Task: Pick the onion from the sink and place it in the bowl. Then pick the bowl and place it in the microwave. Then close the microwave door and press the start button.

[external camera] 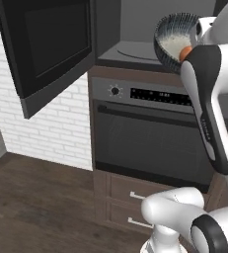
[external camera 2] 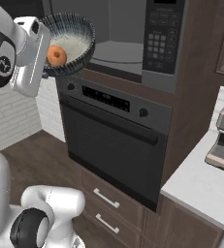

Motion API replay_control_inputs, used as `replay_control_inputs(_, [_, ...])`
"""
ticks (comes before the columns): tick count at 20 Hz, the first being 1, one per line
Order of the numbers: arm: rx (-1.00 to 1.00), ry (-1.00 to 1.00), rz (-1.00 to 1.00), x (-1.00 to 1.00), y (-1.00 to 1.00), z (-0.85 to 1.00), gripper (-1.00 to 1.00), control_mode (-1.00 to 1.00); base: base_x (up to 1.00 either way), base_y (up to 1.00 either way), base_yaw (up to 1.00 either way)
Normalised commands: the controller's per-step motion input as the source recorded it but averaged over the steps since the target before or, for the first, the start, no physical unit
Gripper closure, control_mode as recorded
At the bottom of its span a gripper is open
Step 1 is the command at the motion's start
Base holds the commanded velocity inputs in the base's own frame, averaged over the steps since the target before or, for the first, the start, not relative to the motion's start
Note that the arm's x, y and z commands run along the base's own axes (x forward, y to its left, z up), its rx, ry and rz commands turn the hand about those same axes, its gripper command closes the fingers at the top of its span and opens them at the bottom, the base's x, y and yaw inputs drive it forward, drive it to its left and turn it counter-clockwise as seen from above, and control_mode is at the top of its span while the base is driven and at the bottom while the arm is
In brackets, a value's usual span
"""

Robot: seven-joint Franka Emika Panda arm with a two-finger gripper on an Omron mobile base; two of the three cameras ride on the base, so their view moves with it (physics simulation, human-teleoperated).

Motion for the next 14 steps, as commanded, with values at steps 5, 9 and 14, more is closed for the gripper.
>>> replay_control_inputs(5, [0.0,-0.03,0.0,0.61,-0.11,-0.02,1.0,-1.0,0.0,0.0,0.0])
replay_control_inputs(9, [0.0,0.01,0.0,0.51,-0.2,0.0,1.0,-1.0,0.0,0.0,0.0])
replay_control_inputs(14, [0.0,0.0,0.0,0.48,-0.32,0.0,1.0,-1.0,0.0,0.0,0.0])
